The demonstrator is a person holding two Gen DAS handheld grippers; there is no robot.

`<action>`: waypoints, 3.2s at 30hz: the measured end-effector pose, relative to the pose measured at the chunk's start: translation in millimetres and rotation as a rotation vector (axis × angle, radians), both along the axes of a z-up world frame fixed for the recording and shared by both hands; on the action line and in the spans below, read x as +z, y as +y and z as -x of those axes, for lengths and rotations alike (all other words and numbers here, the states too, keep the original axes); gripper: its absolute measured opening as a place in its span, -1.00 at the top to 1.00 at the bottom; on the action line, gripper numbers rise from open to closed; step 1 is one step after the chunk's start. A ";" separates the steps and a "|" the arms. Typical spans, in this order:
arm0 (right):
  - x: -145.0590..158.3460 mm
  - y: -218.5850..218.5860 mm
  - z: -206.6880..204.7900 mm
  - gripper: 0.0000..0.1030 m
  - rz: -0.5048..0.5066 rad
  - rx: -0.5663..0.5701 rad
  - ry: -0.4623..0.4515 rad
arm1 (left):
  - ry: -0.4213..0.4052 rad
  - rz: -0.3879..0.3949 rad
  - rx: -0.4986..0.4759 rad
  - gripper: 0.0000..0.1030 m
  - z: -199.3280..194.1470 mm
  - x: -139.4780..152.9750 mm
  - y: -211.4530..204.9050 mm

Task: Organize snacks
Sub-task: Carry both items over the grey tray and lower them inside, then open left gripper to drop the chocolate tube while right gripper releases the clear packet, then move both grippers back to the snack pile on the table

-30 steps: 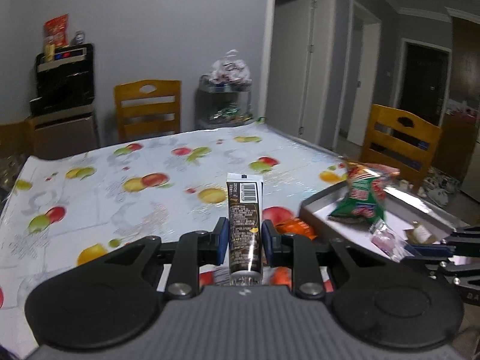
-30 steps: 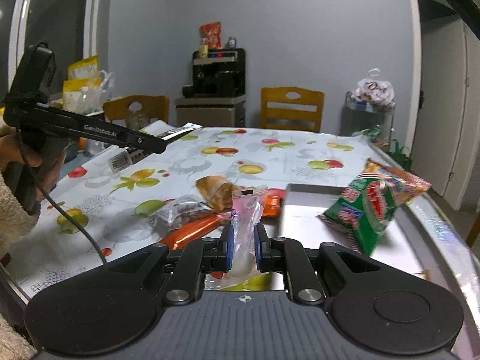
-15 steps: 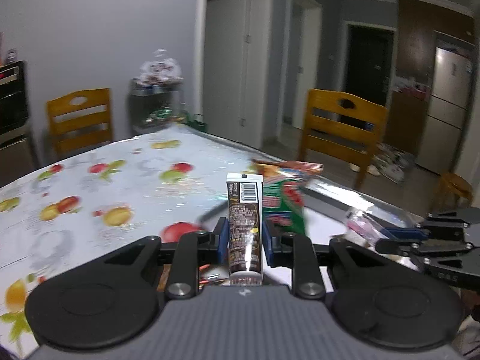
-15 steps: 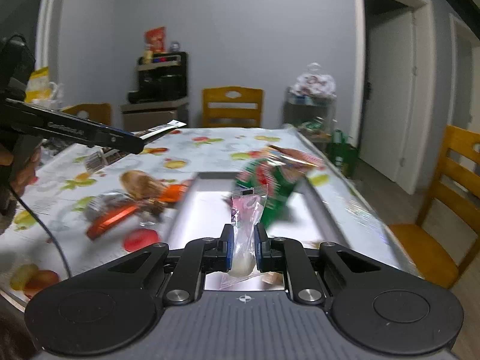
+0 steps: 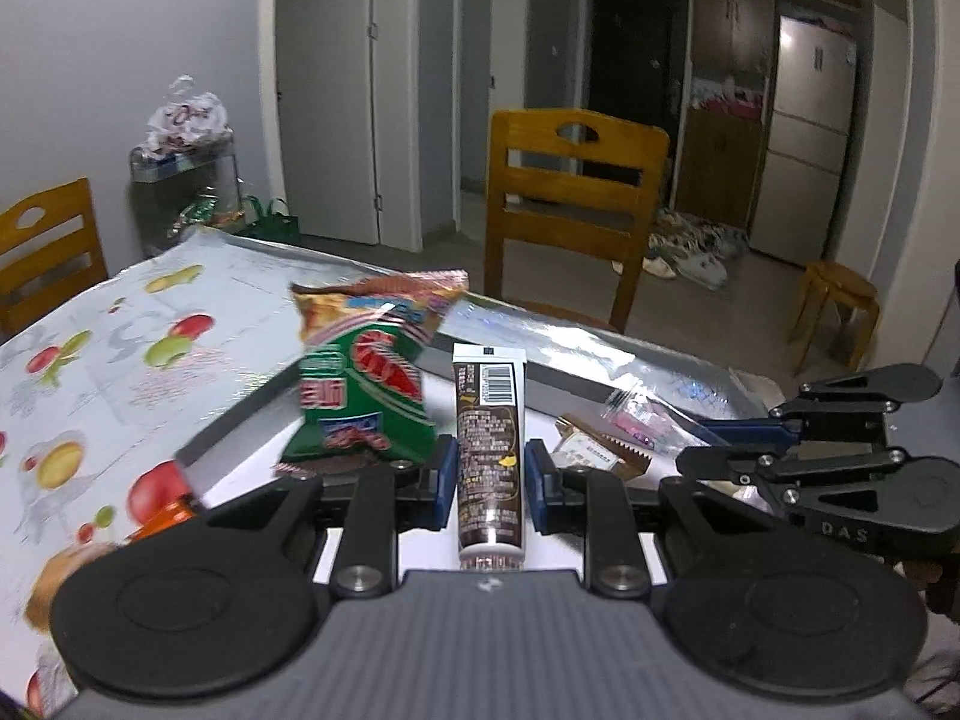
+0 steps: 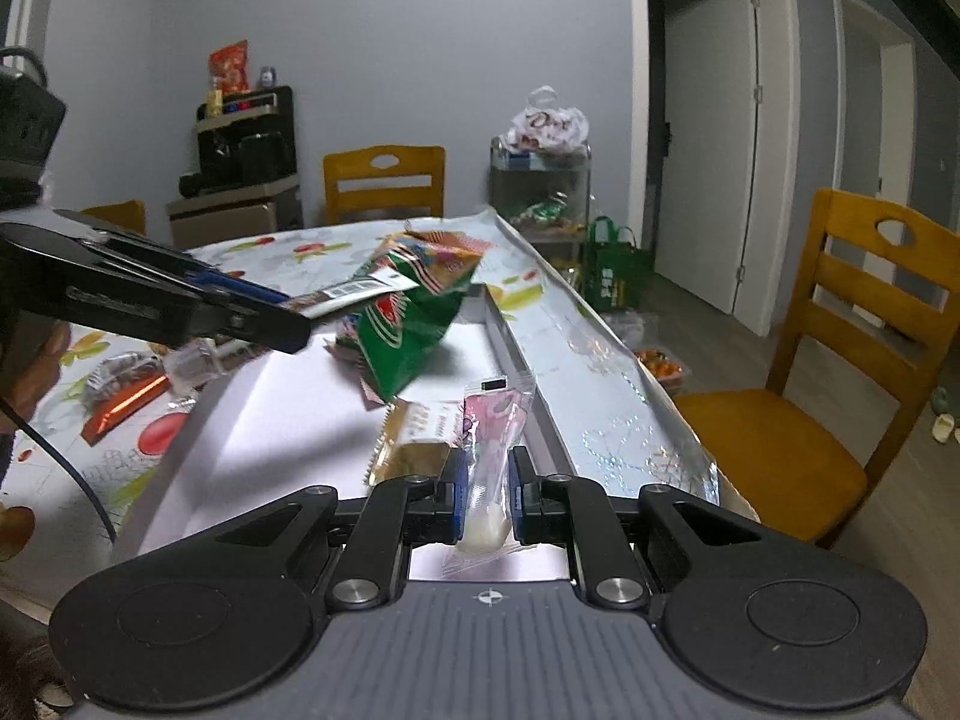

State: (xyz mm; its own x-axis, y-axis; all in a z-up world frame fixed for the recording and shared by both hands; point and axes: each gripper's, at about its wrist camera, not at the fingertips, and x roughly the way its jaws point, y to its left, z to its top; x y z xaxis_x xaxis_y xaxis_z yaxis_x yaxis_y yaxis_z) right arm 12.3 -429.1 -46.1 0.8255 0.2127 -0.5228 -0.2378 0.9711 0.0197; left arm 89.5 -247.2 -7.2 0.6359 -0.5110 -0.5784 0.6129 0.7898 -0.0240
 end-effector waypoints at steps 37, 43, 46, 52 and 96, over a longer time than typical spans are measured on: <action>-5.4 12.9 -18.5 0.39 0.021 -0.016 0.032 | 0.031 -0.126 -0.024 0.22 -37.7 -27.5 -18.4; 0.6 16.7 -14.4 0.26 0.014 -0.008 0.021 | 0.006 -0.083 -0.010 -0.18 -20.7 -12.9 -2.5; 5.4 20.9 -11.8 0.19 0.011 0.002 0.009 | -0.004 -0.052 0.000 -0.26 -10.3 -2.6 14.2; 12.5 36.2 -6.5 0.08 0.017 0.025 -0.006 | -0.017 -0.010 0.057 -0.41 12.3 16.1 57.0; 28.7 202.6 -13.2 -0.22 0.051 0.304 0.023 | 0.022 -0.047 0.448 -0.67 30.3 -22.6 238.9</action>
